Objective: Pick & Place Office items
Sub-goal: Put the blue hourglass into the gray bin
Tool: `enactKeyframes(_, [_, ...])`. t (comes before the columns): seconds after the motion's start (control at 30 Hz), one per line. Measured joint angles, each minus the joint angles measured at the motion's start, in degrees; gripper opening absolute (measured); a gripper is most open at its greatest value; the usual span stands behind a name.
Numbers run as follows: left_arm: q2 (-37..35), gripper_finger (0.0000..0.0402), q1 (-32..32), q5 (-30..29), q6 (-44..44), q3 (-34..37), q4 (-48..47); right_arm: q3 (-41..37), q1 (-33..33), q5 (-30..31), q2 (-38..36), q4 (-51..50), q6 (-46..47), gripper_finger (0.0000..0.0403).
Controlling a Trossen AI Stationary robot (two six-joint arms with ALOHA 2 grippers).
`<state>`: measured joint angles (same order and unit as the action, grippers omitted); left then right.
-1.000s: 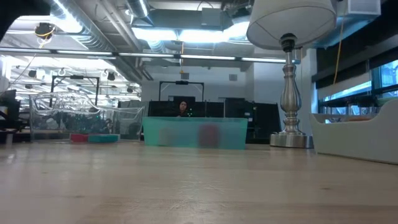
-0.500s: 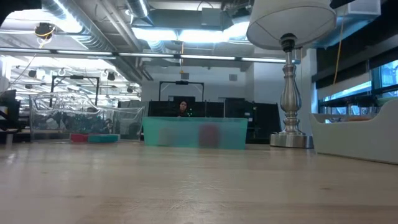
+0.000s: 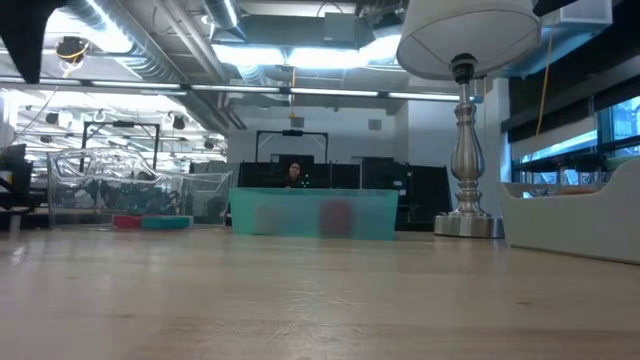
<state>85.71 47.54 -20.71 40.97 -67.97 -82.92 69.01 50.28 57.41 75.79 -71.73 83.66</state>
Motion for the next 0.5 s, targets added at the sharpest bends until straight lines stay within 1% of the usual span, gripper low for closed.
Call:
enactKeyframes(0.17, [0.0,0.0278,1.3,-4.0,2.4,0.0,-0.9,0.0,0.0,0.0,0.0,0.0,-0.6,0.0322])
enactKeyframes(0.27, [0.0,0.0278,2.5,-10.8,3.3,0.0,-0.9,0.0,0.0,0.0,0.0,0.0,-2.0,0.0322])
enactKeyframes(0.33, [-0.6,0.0279,3.0,-14.1,3.8,0.1,-0.8,0.0,0.0,0.2,0.0,0.0,-2.1,0.0322])
enactKeyframes(0.43, [-3.0,0.0279,3.0,-15.8,6.3,0.7,-0.7,0.0,0.0,0.2,0.0,0.0,-3.4,0.0322])
enactKeyframes(0.5, [-5.9,0.0279,3.0,-16.2,8.3,3.2,-0.2,0.0,0.1,0.5,0.0,0.0,-4.1,0.0322])
